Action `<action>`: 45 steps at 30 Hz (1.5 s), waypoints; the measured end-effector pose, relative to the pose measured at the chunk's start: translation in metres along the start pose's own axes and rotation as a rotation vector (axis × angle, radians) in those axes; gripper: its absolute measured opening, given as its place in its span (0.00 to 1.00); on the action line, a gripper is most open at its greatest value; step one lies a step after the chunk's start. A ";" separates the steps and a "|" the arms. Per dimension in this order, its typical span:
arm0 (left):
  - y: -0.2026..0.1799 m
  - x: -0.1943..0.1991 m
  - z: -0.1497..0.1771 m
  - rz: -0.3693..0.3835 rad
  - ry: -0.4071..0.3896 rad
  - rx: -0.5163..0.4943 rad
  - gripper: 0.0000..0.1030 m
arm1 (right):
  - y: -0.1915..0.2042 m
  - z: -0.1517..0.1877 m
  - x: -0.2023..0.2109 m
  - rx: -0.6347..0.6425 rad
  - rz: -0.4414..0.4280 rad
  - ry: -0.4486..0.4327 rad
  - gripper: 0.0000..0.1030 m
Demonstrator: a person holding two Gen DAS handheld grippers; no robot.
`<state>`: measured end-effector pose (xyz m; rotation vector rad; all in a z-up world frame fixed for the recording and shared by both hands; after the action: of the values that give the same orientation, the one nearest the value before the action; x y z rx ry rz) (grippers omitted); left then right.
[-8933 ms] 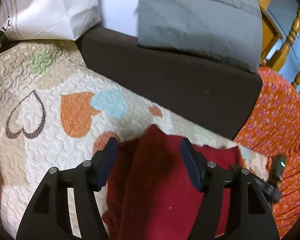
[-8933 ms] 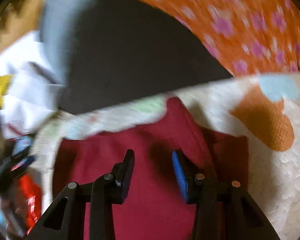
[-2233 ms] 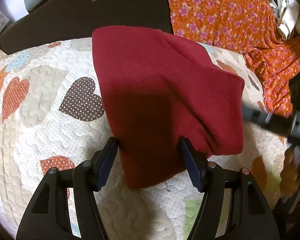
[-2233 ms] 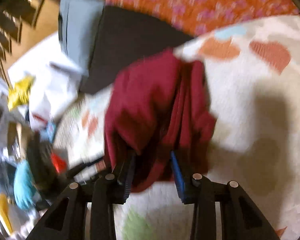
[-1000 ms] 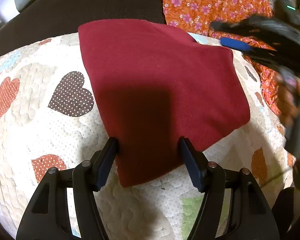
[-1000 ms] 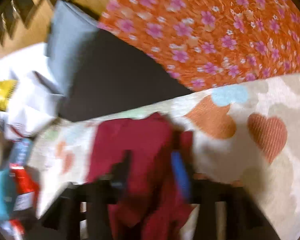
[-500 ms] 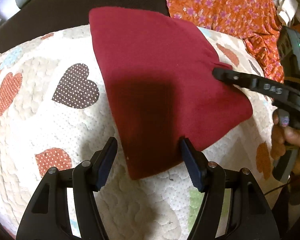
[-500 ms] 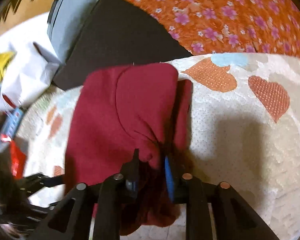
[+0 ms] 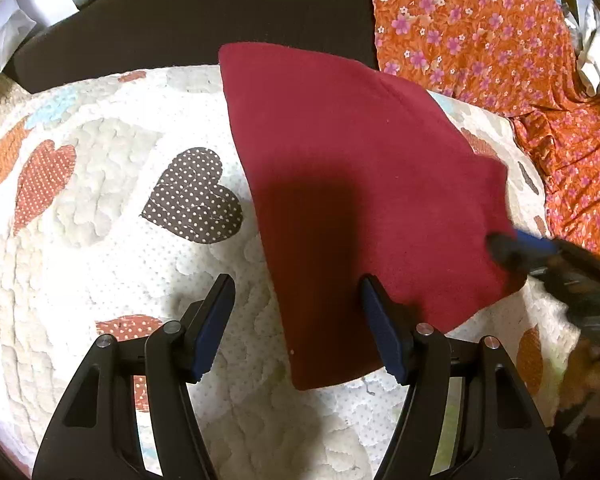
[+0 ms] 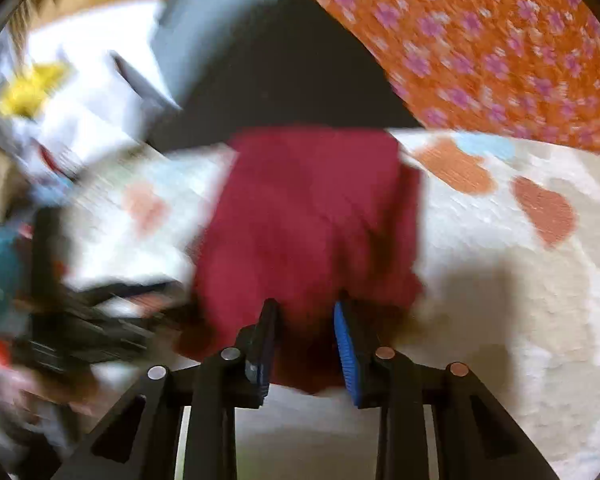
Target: Fold small clothes
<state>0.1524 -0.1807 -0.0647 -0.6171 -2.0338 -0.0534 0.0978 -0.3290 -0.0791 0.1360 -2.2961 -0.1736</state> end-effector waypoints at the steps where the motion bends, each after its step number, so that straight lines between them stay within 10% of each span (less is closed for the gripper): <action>1: -0.001 0.000 0.001 0.001 0.002 -0.006 0.64 | -0.007 0.007 -0.008 -0.010 0.020 0.028 0.26; 12: -0.010 -0.004 0.005 -0.015 -0.001 -0.047 0.64 | -0.026 0.020 0.002 -0.144 -0.039 0.016 0.26; 23: -0.007 0.004 -0.001 -0.030 -0.025 -0.034 0.64 | 0.001 -0.034 0.049 -0.134 -0.059 -0.216 0.37; 31: 0.003 0.008 -0.011 0.010 -0.061 0.010 0.64 | -0.018 -0.040 0.001 -0.101 0.058 -0.119 0.35; 45: 0.012 -0.003 -0.029 0.169 -0.043 0.130 0.67 | -0.055 -0.028 -0.024 -0.293 -0.096 -0.084 0.60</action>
<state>0.1821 -0.1795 -0.0550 -0.7107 -2.0012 0.1921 0.1372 -0.3811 -0.0878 0.0892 -2.3199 -0.5711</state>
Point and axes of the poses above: each gripper's, at about its wrist camera, not at the fingertips, and x roughly against the way its jaws point, y to its left, z to its underside, the point moved 5 cm from there along -x, roughly the way its jaws point, and after that the axes turned 1 degree about x, right-handed, at the moved point
